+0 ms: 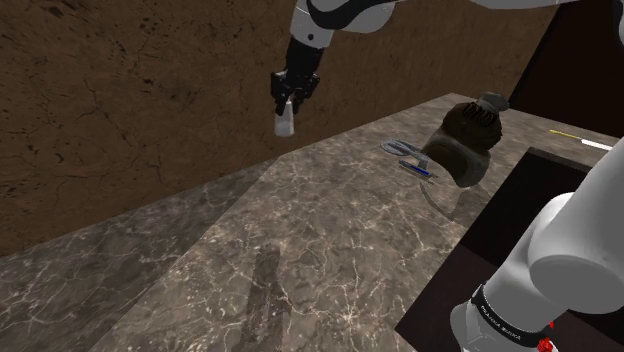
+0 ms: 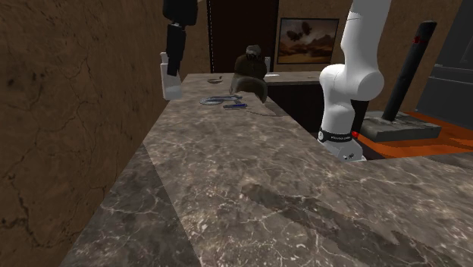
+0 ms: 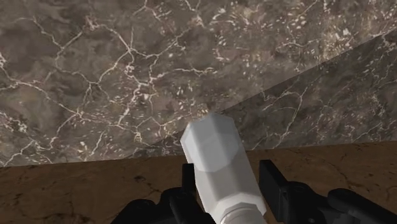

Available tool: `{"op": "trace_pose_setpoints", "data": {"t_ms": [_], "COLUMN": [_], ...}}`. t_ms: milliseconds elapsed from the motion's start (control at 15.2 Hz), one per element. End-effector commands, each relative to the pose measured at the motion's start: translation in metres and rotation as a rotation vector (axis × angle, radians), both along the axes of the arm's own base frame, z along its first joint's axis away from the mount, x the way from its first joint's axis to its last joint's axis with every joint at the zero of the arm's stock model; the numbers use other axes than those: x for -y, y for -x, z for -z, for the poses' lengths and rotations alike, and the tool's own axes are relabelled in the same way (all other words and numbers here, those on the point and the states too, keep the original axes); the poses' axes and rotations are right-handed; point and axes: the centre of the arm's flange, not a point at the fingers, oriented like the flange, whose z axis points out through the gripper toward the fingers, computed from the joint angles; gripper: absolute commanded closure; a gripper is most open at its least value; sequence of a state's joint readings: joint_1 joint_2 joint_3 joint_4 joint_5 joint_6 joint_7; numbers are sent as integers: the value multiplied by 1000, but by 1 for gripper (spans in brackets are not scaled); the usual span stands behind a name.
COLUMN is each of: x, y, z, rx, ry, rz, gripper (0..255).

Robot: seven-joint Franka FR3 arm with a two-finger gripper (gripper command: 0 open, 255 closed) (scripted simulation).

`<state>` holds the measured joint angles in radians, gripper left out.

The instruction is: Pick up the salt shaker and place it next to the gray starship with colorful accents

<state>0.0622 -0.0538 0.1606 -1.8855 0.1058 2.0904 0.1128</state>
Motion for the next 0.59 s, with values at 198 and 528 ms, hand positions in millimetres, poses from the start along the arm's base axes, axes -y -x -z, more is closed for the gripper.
{"op": "trace_pose_setpoints", "data": {"t_ms": [198,528], "x": [67,133], "y": [-3,-7], "z": [-4,-4], "rx": [1,1], "ry": [0,0], "rz": [-2,-2], "gripper": [255,255]}}
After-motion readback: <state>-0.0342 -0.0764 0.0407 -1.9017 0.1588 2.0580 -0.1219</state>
